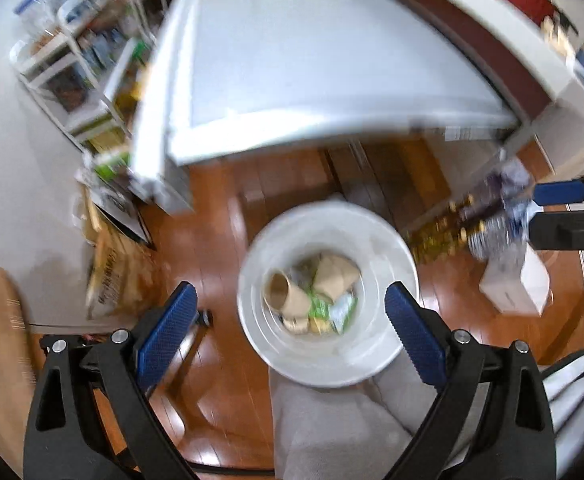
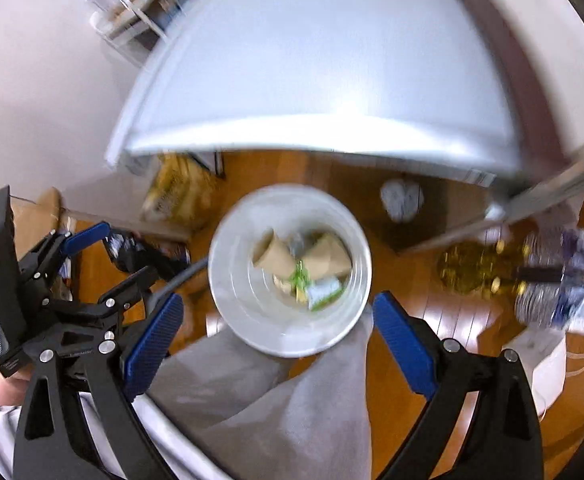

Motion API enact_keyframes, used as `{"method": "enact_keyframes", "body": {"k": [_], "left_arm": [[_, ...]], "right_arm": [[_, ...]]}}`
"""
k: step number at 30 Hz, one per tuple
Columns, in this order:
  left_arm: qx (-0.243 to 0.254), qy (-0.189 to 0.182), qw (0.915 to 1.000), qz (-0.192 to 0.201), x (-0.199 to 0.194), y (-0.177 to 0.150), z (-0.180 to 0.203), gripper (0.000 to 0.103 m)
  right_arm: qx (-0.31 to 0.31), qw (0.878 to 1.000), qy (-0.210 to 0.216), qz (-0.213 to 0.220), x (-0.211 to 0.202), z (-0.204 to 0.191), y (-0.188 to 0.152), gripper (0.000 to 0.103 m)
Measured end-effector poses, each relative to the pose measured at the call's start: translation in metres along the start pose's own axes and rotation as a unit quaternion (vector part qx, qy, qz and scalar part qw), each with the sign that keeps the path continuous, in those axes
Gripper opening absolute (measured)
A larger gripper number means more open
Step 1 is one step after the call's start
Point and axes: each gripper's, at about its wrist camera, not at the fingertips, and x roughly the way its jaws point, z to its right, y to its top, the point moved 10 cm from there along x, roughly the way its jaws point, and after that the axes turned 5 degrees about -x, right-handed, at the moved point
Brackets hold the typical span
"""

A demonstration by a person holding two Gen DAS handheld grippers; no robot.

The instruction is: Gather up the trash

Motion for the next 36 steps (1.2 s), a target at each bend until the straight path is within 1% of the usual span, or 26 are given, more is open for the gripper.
{"method": "enact_keyframes", "body": {"k": [1, 2, 3, 4, 5, 6, 7, 8, 9, 10, 13, 14, 16, 18, 19, 22, 24, 27, 30, 33, 34, 36], "left_arm": [[-0.013, 0.010, 0.9995, 0.029, -0.017, 0.012, -0.007, 0.096], [-0.023, 0.017, 0.9986, 0.046, -0.028, 0.019, -0.013, 0.096], [-0.039, 0.025, 0.9967, 0.066, -0.041, 0.027, -0.023, 0.096], [-0.064, 0.036, 0.9932, 0.090, -0.057, 0.037, -0.038, 0.096], [-0.082, 0.044, 0.9903, 0.103, -0.066, 0.042, -0.049, 0.096], [-0.107, 0.056, 0.9854, 0.120, -0.078, 0.048, -0.065, 0.096], [-0.124, 0.062, 0.9817, 0.130, -0.086, 0.051, -0.076, 0.096], [-0.151, 0.071, 0.9753, 0.145, -0.097, 0.056, -0.095, 0.096], [-0.173, 0.081, 0.9689, 0.157, -0.106, 0.059, -0.112, 0.096], [-0.186, 0.088, 0.9646, 0.165, -0.111, 0.060, -0.124, 0.096], [-0.222, 0.128, 0.9499, 0.179, -0.128, 0.061, -0.162, 0.096], [-0.225, 0.136, 0.9476, 0.182, -0.130, 0.062, -0.170, 0.096], [-0.226, 0.149, 0.9431, 0.193, -0.136, 0.063, -0.177, 0.096], [-0.223, 0.155, 0.9392, 0.210, -0.143, 0.066, -0.180, 0.096], [-0.222, 0.157, 0.9381, 0.215, -0.143, 0.069, -0.181, 0.096], [-0.220, 0.167, 0.9364, 0.216, -0.141, 0.069, -0.183, 0.096], [-0.220, 0.160, 0.9390, 0.211, -0.134, 0.074, -0.183, 0.096], [-0.217, 0.136, 0.9450, 0.203, -0.124, 0.081, -0.176, 0.096], [-0.200, 0.128, 0.9496, 0.205, -0.120, 0.093, -0.165, 0.096], [-0.187, 0.130, 0.9514, 0.207, -0.119, 0.106, -0.155, 0.096], [-0.180, 0.120, 0.9536, 0.209, -0.118, 0.111, -0.148, 0.096], [-0.172, 0.110, 0.9558, 0.212, -0.117, 0.120, -0.138, 0.097]], "right_arm": [[-0.009, 0.999, -0.006, 0.035, -0.022, -0.001, 0.011, 0.094], [-0.012, 0.998, -0.011, 0.055, -0.035, 0.001, 0.018, 0.094], [-0.016, 0.996, -0.024, 0.089, -0.057, 0.005, 0.030, 0.094], [-0.017, 0.993, -0.036, 0.112, -0.071, 0.010, 0.040, 0.095], [-0.016, 0.989, -0.053, 0.134, -0.085, 0.018, 0.050, 0.096], [-0.012, 0.985, -0.076, 0.155, -0.099, 0.029, 0.061, 0.098], [-0.007, 0.979, -0.099, 0.180, -0.114, 0.043, 0.074, 0.098], [-0.003, 0.974, -0.115, 0.198, -0.125, 0.055, 0.085, 0.098], [0.006, 0.969, -0.133, 0.209, -0.134, 0.069, 0.093, 0.098], [0.023, 0.962, -0.160, 0.218, -0.144, 0.090, 0.105, 0.098], [0.057, 0.953, -0.177, 0.238, -0.156, 0.124, 0.123, 0.098], [0.066, 0.951, -0.180, 0.244, -0.160, 0.133, 0.127, 0.098], [0.079, 0.942, -0.200, 0.259, -0.166, 0.145, 0.132, 0.098], [0.079, 0.937, -0.207, 0.269, -0.171, 0.153, 0.135, 0.098], [0.080, 0.934, -0.218, 0.271, -0.171, 0.157, 0.138, 0.098], [0.083, 0.929, -0.227, 0.281, -0.172, 0.164, 0.146, 0.098], [0.086, 0.926, -0.229, 0.288, -0.173, 0.164, 0.149, 0.098], [0.090, 0.922, -0.236, 0.293, -0.172, 0.163, 0.150, 0.098], [0.083, 0.920, -0.237, 0.300, -0.173, 0.153, 0.152, 0.098], [0.066, 0.920, -0.233, 0.307, -0.178, 0.138, 0.155, 0.098], [0.057, 0.920, -0.229, 0.312, -0.181, 0.129, 0.157, 0.098], [0.039, 0.921, -0.217, 0.320, -0.183, 0.111, 0.161, 0.098]]}}
